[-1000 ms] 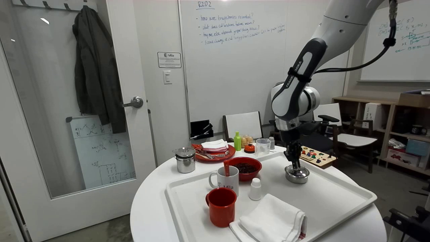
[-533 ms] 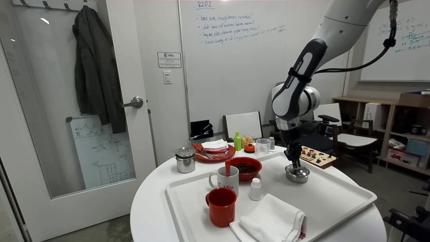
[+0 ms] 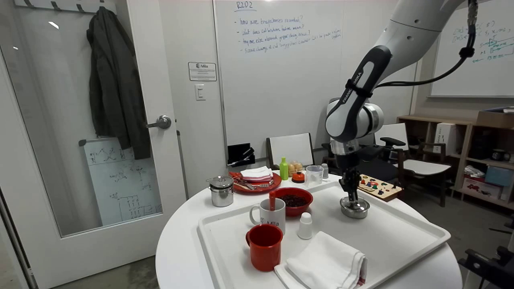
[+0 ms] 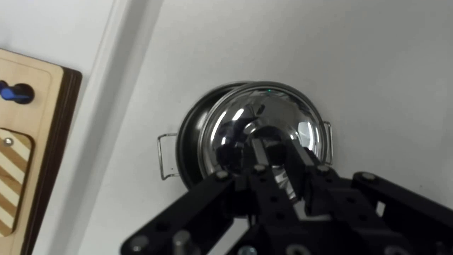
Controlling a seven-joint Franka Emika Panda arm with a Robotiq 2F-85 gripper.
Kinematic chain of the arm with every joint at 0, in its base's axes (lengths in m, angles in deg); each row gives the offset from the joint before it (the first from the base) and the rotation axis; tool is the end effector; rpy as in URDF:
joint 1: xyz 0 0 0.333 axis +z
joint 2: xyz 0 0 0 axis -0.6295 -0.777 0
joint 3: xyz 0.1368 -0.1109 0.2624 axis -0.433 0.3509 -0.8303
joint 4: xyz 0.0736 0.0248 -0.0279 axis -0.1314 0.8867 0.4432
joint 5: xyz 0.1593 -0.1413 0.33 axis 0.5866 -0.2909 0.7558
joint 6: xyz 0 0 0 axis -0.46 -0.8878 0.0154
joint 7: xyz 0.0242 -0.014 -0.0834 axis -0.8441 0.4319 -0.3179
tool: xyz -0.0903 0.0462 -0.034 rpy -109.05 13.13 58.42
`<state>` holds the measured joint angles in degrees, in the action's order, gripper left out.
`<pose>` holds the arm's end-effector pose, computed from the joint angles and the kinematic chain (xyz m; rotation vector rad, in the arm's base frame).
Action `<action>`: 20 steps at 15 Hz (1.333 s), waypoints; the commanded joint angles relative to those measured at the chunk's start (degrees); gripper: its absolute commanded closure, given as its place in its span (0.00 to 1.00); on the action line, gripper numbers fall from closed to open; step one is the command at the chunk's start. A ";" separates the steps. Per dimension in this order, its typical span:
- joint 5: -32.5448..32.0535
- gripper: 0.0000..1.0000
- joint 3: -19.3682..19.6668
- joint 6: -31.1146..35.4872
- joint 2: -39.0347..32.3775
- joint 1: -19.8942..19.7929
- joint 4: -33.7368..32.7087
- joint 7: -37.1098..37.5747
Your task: Pick the lid on the tray and put it on the pot
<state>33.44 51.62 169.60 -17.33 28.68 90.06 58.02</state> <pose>0.6073 -0.1000 0.0445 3.0486 0.4875 -0.3623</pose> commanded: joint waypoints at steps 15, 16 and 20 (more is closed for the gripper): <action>6.83 0.88 -4.32 0.44 -0.74 -5.05 -0.61 -7.13; 7.32 0.88 -4.66 0.45 -0.82 -5.49 -0.67 -7.36; 8.97 0.88 -5.17 1.33 -0.44 -6.53 -0.01 -7.76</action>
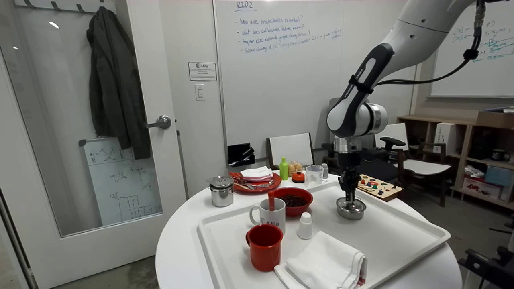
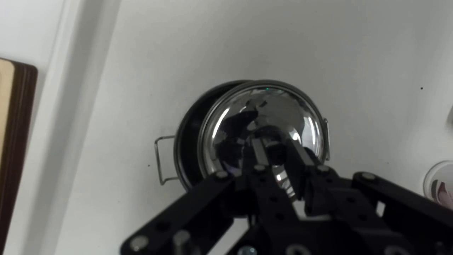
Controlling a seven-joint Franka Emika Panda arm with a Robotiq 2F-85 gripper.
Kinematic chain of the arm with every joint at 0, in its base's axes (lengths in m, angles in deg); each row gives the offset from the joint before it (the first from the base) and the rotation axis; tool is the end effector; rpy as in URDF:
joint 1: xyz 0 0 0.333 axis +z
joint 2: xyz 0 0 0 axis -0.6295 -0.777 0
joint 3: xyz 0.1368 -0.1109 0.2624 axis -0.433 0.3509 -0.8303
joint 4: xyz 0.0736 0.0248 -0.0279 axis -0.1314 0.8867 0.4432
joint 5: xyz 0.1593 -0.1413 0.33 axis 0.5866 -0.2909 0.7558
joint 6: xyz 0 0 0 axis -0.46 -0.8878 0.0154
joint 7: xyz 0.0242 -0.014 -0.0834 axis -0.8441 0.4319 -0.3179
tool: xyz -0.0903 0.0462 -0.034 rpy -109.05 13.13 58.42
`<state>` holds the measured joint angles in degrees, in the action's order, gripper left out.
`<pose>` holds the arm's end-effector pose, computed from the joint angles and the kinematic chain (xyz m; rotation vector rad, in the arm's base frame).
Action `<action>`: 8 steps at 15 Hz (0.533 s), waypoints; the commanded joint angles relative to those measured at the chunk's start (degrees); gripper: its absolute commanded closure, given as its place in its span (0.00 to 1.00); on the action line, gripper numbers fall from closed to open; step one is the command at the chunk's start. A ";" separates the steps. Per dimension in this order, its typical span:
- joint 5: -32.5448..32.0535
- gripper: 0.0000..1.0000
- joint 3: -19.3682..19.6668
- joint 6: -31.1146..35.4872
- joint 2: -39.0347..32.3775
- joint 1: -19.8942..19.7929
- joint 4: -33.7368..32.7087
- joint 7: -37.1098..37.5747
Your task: Pick the lid on the tray and put it on the pot
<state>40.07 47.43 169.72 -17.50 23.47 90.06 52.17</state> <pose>0.6057 -0.1108 0.0447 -2.9966 -0.4291 0.2963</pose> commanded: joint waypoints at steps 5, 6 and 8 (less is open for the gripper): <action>3.22 0.88 -0.98 1.73 0.14 -2.06 0.36 -1.92; 3.29 0.88 -0.98 1.80 0.17 -2.11 0.32 -1.90; 3.27 0.88 -0.91 1.91 0.20 -2.12 0.22 -1.82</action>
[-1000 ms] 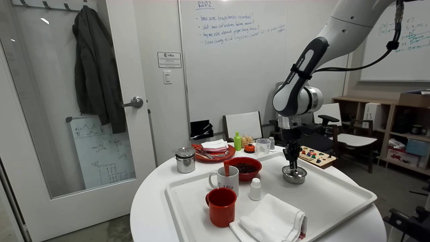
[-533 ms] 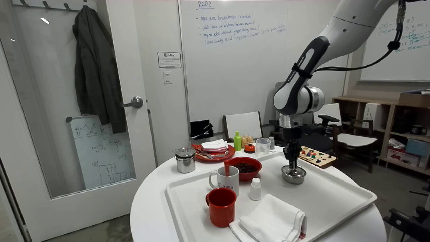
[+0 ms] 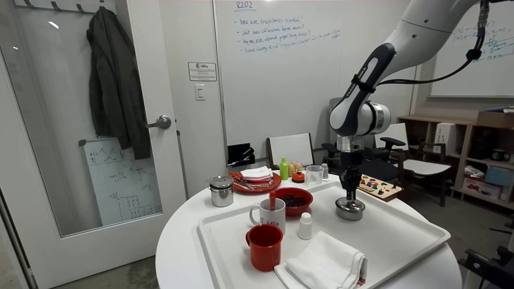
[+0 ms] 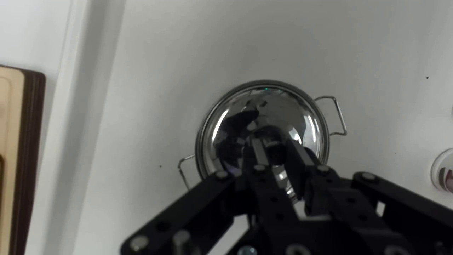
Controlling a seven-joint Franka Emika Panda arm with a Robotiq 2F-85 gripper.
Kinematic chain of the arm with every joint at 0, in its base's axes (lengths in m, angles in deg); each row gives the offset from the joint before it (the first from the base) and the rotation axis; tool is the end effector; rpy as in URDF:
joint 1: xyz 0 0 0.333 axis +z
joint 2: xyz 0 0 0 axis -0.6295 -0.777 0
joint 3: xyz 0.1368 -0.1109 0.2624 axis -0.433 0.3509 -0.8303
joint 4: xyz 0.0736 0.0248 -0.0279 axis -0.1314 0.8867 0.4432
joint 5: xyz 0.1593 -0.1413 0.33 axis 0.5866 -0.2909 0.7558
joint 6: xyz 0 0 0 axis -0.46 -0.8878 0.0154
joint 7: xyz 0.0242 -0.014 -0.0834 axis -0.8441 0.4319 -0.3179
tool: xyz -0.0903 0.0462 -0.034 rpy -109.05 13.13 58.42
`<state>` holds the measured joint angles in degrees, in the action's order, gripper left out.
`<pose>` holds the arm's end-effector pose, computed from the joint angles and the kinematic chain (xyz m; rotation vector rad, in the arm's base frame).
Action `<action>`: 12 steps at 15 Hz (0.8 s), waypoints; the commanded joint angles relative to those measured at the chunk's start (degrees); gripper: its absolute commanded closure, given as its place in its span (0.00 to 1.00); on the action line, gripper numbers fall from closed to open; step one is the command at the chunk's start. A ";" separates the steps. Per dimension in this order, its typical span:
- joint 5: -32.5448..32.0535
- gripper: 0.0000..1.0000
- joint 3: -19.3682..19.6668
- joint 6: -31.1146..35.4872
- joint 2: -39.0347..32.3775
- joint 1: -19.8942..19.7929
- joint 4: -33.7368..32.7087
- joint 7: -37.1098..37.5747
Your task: Pick the lid on the tray and put it on the pot
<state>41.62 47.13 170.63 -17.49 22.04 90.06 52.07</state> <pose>0.6055 -0.1231 0.0460 -2.9924 -0.3641 0.2612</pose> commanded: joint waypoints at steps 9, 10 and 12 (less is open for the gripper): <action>1.53 0.42 -0.97 0.14 -0.52 -0.30 -0.78 -1.78; 1.49 0.35 -0.98 0.03 -0.57 -0.24 -0.90 -1.75; 1.51 0.21 -1.06 -0.06 -0.62 -0.23 -1.04 -1.73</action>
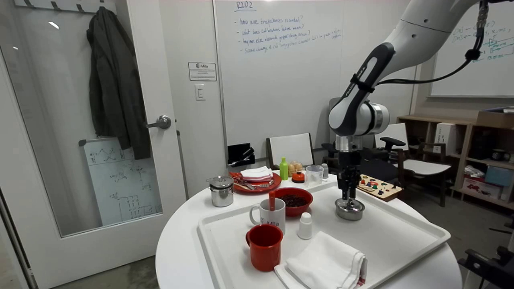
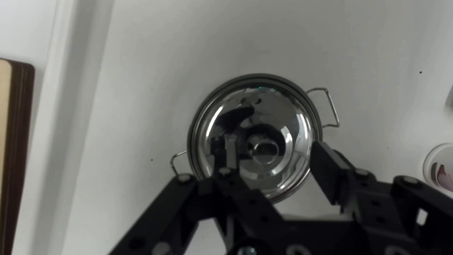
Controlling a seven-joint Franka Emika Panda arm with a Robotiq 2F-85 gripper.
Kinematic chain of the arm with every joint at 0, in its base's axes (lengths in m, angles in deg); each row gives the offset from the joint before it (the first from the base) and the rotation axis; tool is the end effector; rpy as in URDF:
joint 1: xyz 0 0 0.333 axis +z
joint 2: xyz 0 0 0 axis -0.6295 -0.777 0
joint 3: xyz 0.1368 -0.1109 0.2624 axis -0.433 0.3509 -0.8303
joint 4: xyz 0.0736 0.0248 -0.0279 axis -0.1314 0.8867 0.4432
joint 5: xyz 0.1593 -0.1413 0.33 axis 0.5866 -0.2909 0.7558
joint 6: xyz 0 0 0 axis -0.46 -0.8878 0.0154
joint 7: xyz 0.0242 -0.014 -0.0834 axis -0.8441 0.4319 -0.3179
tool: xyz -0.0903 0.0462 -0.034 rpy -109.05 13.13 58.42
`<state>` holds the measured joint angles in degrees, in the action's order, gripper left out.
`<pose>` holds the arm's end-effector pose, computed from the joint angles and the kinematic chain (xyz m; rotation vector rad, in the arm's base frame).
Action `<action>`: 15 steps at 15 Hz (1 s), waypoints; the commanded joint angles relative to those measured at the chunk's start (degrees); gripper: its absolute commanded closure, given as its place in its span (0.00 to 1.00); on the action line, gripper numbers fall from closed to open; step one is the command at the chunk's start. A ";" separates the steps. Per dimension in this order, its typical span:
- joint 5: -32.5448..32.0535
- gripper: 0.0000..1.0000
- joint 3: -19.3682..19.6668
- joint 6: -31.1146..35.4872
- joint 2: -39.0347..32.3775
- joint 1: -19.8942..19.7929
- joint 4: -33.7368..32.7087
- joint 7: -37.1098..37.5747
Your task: Pick the lid on the tray and put it on the pot
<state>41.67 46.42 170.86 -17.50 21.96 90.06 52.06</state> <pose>0.6075 -0.1167 0.0468 -2.9846 -0.3732 0.2495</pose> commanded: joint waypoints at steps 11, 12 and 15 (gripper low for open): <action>0.80 0.00 0.55 -0.11 -0.07 0.76 -0.19 -0.68; 0.80 0.00 0.55 -0.11 -0.07 0.76 -0.19 -0.68; 0.80 0.00 0.55 -0.11 -0.07 0.76 -0.19 -0.68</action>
<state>41.67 46.35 170.86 -17.50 22.10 90.07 51.87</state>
